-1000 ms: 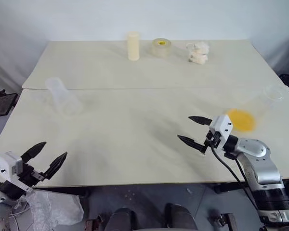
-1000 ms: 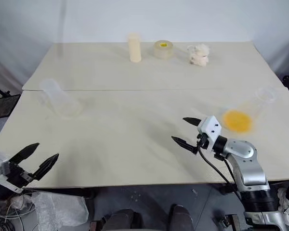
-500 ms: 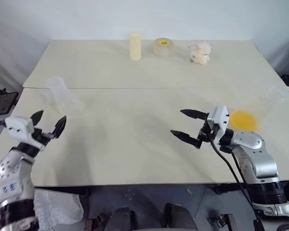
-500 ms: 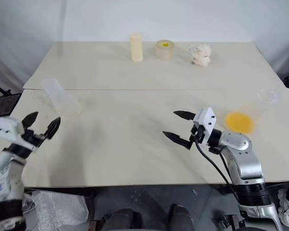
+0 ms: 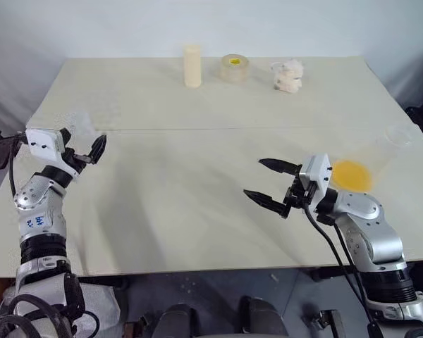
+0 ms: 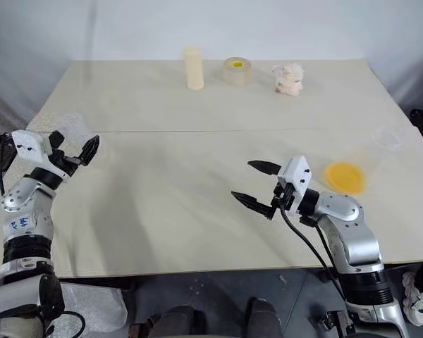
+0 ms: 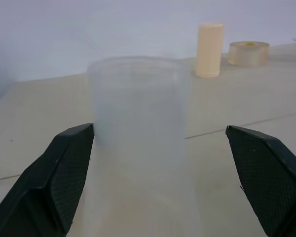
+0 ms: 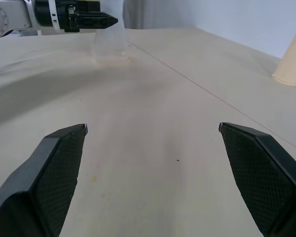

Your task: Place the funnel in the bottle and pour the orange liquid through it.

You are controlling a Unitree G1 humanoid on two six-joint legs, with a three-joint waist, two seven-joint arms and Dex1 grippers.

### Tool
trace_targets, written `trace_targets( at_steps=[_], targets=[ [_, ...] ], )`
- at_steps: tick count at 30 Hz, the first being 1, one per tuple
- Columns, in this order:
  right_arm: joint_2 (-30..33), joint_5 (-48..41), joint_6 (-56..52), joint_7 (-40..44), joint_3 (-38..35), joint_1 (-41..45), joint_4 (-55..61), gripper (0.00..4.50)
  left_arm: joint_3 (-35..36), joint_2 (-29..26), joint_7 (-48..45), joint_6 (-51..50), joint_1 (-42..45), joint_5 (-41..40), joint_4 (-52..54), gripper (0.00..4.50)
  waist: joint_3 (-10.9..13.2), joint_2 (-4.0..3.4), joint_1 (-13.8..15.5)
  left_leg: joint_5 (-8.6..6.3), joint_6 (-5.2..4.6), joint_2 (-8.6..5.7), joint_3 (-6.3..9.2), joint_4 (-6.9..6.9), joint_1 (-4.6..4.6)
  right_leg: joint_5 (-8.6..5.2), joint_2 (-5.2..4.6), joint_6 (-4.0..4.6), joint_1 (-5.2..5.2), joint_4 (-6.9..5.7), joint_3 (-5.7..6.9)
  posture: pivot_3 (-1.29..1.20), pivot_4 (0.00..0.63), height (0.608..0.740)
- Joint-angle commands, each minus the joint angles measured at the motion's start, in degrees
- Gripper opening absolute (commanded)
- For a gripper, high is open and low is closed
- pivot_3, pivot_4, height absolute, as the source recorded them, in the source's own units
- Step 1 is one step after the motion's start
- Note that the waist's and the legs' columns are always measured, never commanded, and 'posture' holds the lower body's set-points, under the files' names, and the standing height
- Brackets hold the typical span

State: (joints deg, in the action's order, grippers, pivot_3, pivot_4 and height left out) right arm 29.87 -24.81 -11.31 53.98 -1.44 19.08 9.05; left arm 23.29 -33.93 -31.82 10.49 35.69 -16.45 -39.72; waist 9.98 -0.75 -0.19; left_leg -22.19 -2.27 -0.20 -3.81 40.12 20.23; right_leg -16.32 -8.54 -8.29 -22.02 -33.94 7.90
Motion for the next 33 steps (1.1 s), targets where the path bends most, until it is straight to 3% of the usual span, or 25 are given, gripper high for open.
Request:
trace_targets(
  at_steps=[1, 10, 17, 21, 26, 33],
  targets=[
    [-0.1, -0.9, 0.7, -0.8, -1.1, -0.8, 2.9, 4.48, 0.3, -1.2, 0.4, 2.3, 0.8, 0.0, -0.3, 4.5, 0.0, 0.01, 0.0, 0.0, 0.0, 0.0, 0.01, 0.0, 0.0, 0.0, 0.0, 0.0, 0.0, -0.01, 0.0, 0.0, 0.15, 0.74],
    [0.6, -0.8, 1.2, -0.7, -1.3, -2.5, 4.0, 4.48, 0.7, -1.3, 3.4, 3.0, 0.3, 0.6, -1.1, 4.5, 0.1, 0.09, 0.0, 0.0, 0.0, 0.01, 0.03, 0.02, 0.0, 0.0, 0.0, 0.0, 0.0, -0.02, 0.0, 0.0, 0.15, 0.74],
    [0.1, -0.5, 2.2, -0.3, -0.9, -2.2, 3.2, 4.5, 0.1, -2.1, 2.6, 2.7, 2.7, 0.4, -3.1, 2.43, 0.1, 0.18, 0.1, 0.0, 0.0, 0.0, 0.04, 0.02, 0.01, 0.0, 0.0, 0.0, 0.0, -0.02, 0.01, 0.0, 0.15, 0.74],
    [0.2, -0.3, 2.4, -0.4, -0.8, -2.2, 3.3, 4.5, -0.1, -2.4, 1.1, 1.6, 3.0, -0.2, -2.4, 2.41, 0.1, 0.19, 0.0, 0.0, 0.0, 0.0, 0.03, 0.01, 0.01, 0.0, 0.0, 0.0, -0.01, -0.03, 0.01, 0.0, 0.15, 0.74],
    [1.1, -0.7, 1.9, -0.7, -1.9, -2.8, 4.2, 4.5, -3.0, -1.4, -8.9, -2.4, 1.1, -3.9, 7.2, 2.41, 0.1, 0.25, 0.2, 0.0, 0.0, 0.0, 0.07, 0.06, 0.07, 0.0, 0.0, 0.0, -0.02, -0.04, 0.02, 0.0, 0.15, 0.74],
    [6.3, -4.0, -0.8, 4.3, -3.8, -5.2, 5.5, 4.5, -14.0, 2.0, -17.6, -19.3, 1.0, -8.1, 25.7, 2.41, 0.1, 0.26, 0.3, 0.0, 0.0, -0.01, 0.12, 0.07, 0.08, 0.0, -0.01, 0.0, 0.01, -0.03, -0.01, 0.0, 0.15, 0.74]
  ],
)
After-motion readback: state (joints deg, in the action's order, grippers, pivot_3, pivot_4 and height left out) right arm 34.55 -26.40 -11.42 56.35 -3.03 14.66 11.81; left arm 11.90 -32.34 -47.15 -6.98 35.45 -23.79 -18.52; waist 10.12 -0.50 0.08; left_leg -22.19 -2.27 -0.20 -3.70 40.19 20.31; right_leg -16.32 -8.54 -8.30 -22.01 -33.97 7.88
